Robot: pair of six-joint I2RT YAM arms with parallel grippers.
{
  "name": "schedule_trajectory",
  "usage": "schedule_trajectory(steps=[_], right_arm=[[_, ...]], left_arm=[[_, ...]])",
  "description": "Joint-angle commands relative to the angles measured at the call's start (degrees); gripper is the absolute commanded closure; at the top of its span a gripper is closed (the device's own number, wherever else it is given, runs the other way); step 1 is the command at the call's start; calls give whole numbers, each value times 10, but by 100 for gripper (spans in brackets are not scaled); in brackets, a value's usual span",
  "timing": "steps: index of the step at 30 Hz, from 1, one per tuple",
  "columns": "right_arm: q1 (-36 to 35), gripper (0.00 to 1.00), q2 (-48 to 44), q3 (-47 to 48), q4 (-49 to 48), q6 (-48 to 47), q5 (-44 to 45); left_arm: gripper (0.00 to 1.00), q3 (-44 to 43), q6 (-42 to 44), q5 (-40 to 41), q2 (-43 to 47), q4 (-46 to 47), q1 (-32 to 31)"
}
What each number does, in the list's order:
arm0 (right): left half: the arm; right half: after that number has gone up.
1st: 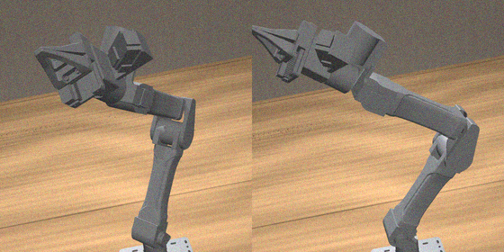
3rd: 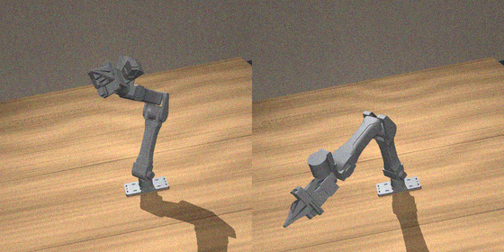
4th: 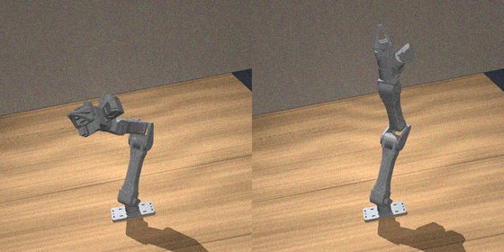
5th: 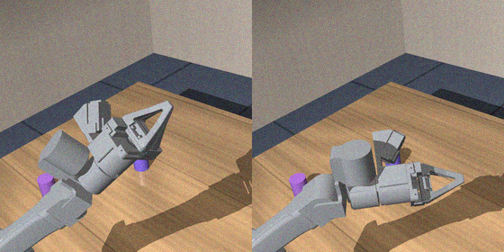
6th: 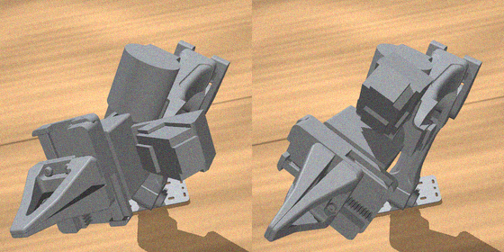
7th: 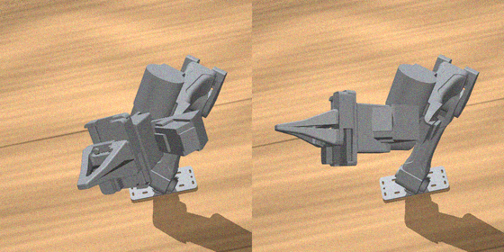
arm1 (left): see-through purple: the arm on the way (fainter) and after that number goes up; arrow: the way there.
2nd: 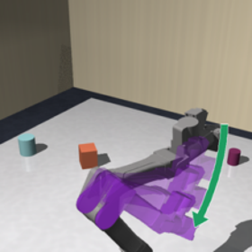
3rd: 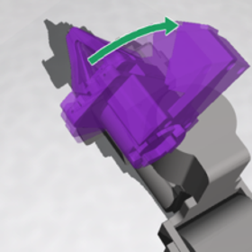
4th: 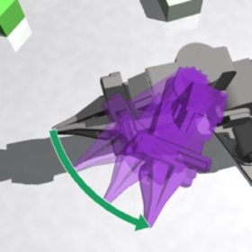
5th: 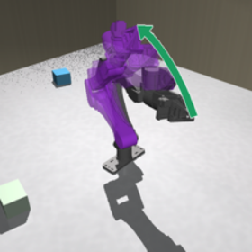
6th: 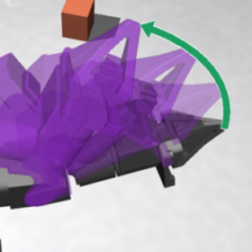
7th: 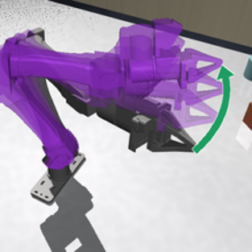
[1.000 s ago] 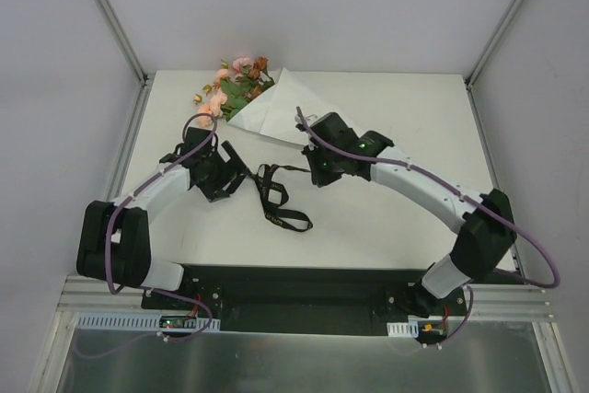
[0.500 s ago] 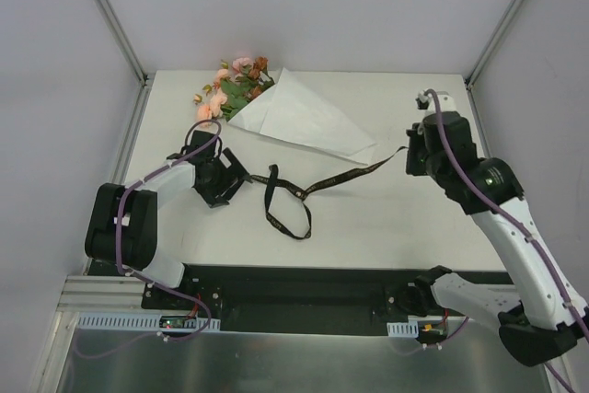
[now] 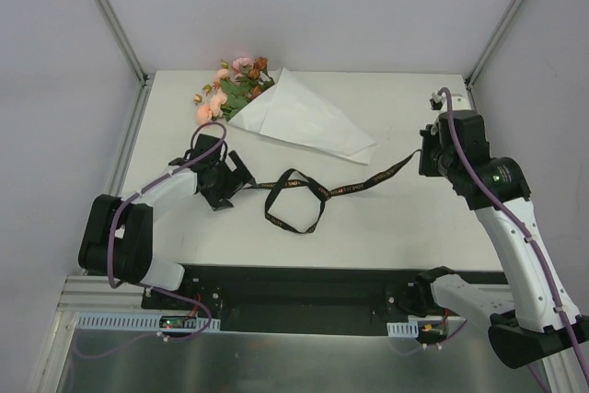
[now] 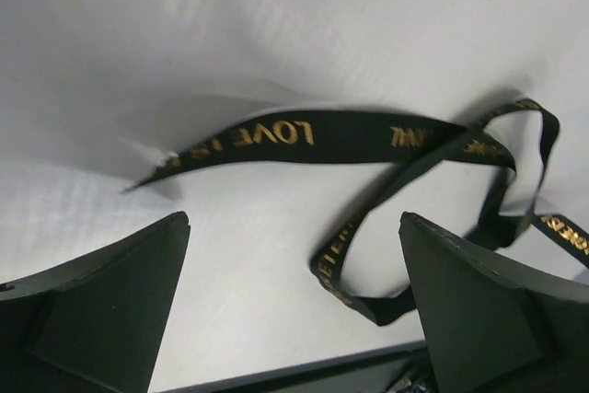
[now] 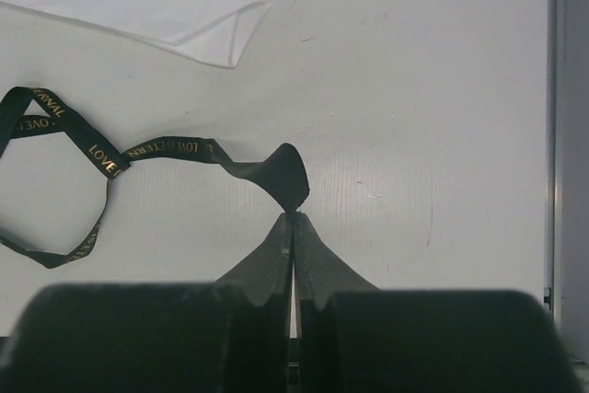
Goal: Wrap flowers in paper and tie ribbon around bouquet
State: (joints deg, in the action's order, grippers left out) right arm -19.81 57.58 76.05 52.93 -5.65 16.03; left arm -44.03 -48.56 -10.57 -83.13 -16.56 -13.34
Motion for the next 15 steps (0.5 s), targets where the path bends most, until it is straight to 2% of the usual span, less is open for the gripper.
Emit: schedule_trajectory(steps=[1, 4, 8, 11, 15], right_arm=[[3, 99, -7, -2, -1, -2, -44], [3, 99, -10, -4, -5, 11, -81], [3, 99, -31, -28, -16, 30, -103], [4, 99, -38, -43, -18, 31, -102], [3, 99, -47, -49, -17, 31, -105]], left_arm=[[1, 20, -134, -52, 32, -16, -20], [3, 45, -261, -22, 39, -13, -24], [11, 15, -334, 26, 18, -17, -25], [21, -14, -389, 37, -24, -22, -24], [23, -51, -428, 39, -105, -44, -26]])
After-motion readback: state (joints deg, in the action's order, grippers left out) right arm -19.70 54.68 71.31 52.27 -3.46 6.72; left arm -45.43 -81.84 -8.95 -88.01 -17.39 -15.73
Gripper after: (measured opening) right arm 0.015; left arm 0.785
